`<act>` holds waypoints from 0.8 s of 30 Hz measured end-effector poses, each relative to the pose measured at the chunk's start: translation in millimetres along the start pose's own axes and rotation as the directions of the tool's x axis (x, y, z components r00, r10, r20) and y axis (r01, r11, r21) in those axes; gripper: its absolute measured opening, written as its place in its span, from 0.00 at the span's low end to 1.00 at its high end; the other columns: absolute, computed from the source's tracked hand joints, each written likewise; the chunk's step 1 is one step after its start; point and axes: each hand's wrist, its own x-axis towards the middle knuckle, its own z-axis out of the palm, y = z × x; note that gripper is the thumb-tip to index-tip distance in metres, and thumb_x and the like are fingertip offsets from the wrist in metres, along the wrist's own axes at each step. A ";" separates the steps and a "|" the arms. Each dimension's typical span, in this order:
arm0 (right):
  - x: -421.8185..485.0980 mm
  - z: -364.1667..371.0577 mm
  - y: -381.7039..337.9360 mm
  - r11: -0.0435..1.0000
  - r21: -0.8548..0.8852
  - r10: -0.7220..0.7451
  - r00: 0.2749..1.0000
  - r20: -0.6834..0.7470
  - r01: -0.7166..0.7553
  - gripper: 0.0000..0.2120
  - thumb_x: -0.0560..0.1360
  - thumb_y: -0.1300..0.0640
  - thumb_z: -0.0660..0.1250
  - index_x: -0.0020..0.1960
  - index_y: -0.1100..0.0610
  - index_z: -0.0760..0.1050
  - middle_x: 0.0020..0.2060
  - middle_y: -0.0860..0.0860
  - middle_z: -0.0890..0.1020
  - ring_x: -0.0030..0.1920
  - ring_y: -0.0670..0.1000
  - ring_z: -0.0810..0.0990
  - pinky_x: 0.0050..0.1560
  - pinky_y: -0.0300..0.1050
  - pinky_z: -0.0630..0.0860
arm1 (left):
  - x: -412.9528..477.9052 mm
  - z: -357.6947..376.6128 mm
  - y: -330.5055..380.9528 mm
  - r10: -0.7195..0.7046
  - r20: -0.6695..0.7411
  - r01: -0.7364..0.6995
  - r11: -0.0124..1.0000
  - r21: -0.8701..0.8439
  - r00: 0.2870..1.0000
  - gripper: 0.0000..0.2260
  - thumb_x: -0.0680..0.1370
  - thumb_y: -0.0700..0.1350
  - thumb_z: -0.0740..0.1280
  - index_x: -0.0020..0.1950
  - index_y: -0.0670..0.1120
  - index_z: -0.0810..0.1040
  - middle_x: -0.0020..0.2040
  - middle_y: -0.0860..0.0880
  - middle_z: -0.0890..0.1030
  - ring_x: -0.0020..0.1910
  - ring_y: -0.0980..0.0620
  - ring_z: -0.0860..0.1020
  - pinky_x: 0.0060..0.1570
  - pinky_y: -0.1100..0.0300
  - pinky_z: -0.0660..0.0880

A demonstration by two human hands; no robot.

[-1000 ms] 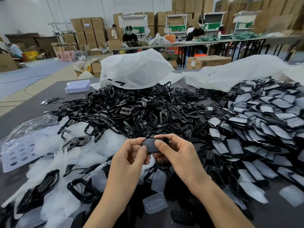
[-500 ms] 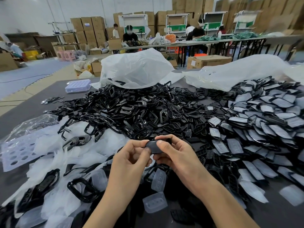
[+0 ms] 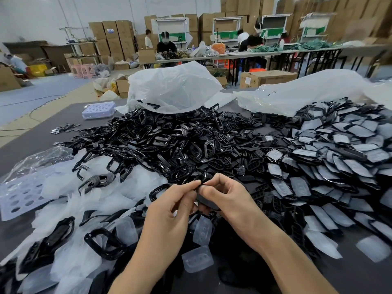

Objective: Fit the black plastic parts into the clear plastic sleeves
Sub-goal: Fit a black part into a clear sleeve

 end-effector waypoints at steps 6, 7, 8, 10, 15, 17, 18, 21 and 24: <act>0.2 -2.4 -2.1 0.999 0.012 -0.051 0.987 -0.154 0.053 0.13 0.77 0.63 0.69 0.37 0.53 0.69 0.28 0.48 0.76 0.31 0.47 0.77 0.27 0.30 0.70 | -5.6 1.3 -2.3 0.256 0.166 -0.305 0.840 0.449 0.952 0.13 0.83 0.48 0.56 0.64 0.57 0.74 0.49 0.61 0.76 0.43 0.59 0.78 0.39 0.60 0.76; 0.9 -2.9 -0.9 0.998 0.018 -0.059 0.984 -0.171 0.063 0.15 0.77 0.63 0.69 0.36 0.52 0.70 0.28 0.48 0.76 0.30 0.46 0.76 0.28 0.31 0.70 | -6.4 2.1 -2.4 0.261 0.198 -0.325 0.823 0.465 0.945 0.13 0.83 0.47 0.56 0.65 0.57 0.73 0.49 0.60 0.77 0.43 0.59 0.78 0.38 0.58 0.76; 1.5 -2.6 -0.1 0.998 0.022 -0.061 0.980 -0.188 0.067 0.16 0.77 0.62 0.69 0.34 0.50 0.70 0.29 0.49 0.76 0.31 0.46 0.75 0.28 0.32 0.71 | -7.3 3.7 -1.8 0.263 0.231 -0.344 0.814 0.469 0.937 0.14 0.83 0.47 0.56 0.65 0.58 0.73 0.48 0.60 0.78 0.43 0.59 0.79 0.37 0.57 0.77; 2.9 -2.5 1.8 0.996 0.059 -0.051 0.976 -0.213 0.065 0.17 0.77 0.63 0.69 0.33 0.50 0.70 0.31 0.50 0.76 0.32 0.48 0.78 0.29 0.34 0.73 | -9.8 8.4 0.6 0.262 0.303 -0.379 0.813 0.442 0.916 0.15 0.81 0.46 0.58 0.66 0.58 0.73 0.47 0.58 0.78 0.41 0.57 0.78 0.34 0.56 0.76; 5.3 -5.1 2.8 0.991 0.123 -0.031 0.975 -0.219 0.059 0.20 0.77 0.63 0.69 0.31 0.48 0.71 0.31 0.52 0.78 0.32 0.49 0.81 0.31 0.38 0.76 | -13.2 13.4 3.0 0.248 0.356 -0.393 0.815 0.427 0.901 0.19 0.78 0.45 0.62 0.67 0.59 0.73 0.44 0.59 0.79 0.36 0.60 0.69 0.31 0.67 0.65; 5.4 -5.9 2.5 0.988 0.138 -0.041 0.976 -0.213 0.071 0.18 0.77 0.62 0.70 0.32 0.49 0.71 0.32 0.53 0.78 0.33 0.50 0.81 0.34 0.38 0.77 | -12.6 11.5 0.8 0.237 0.286 -0.341 0.850 0.401 0.928 0.18 0.79 0.48 0.60 0.67 0.62 0.73 0.43 0.61 0.77 0.35 0.64 0.70 0.33 0.66 0.70; 5.3 -6.1 3.0 0.990 0.121 -0.048 0.976 -0.213 0.075 0.16 0.77 0.61 0.70 0.33 0.49 0.72 0.34 0.54 0.78 0.34 0.50 0.81 0.35 0.38 0.77 | -12.1 10.3 -0.6 0.221 0.224 -0.293 0.879 0.375 0.949 0.17 0.79 0.50 0.58 0.66 0.63 0.73 0.43 0.64 0.77 0.35 0.64 0.73 0.34 0.67 0.71; 4.1 -6.3 3.4 0.991 0.112 -0.055 0.981 -0.183 0.077 0.13 0.76 0.60 0.71 0.36 0.51 0.72 0.36 0.52 0.80 0.37 0.51 0.83 0.40 0.38 0.79 | -9.3 7.8 -6.5 0.133 0.033 -0.137 0.960 0.244 0.991 0.10 0.83 0.58 0.55 0.61 0.69 0.71 0.41 0.60 0.79 0.35 0.55 0.78 0.32 0.63 0.73; 1.4 -2.6 2.6 0.991 0.116 -0.051 0.994 -0.101 0.063 0.11 0.78 0.60 0.72 0.38 0.53 0.73 0.36 0.52 0.81 0.37 0.51 0.83 0.41 0.40 0.80 | -4.3 6.2 -7.0 0.002 -0.077 0.005 0.996 0.084 0.997 0.10 0.78 0.62 0.58 0.57 0.67 0.74 0.40 0.55 0.80 0.35 0.53 0.78 0.33 0.62 0.74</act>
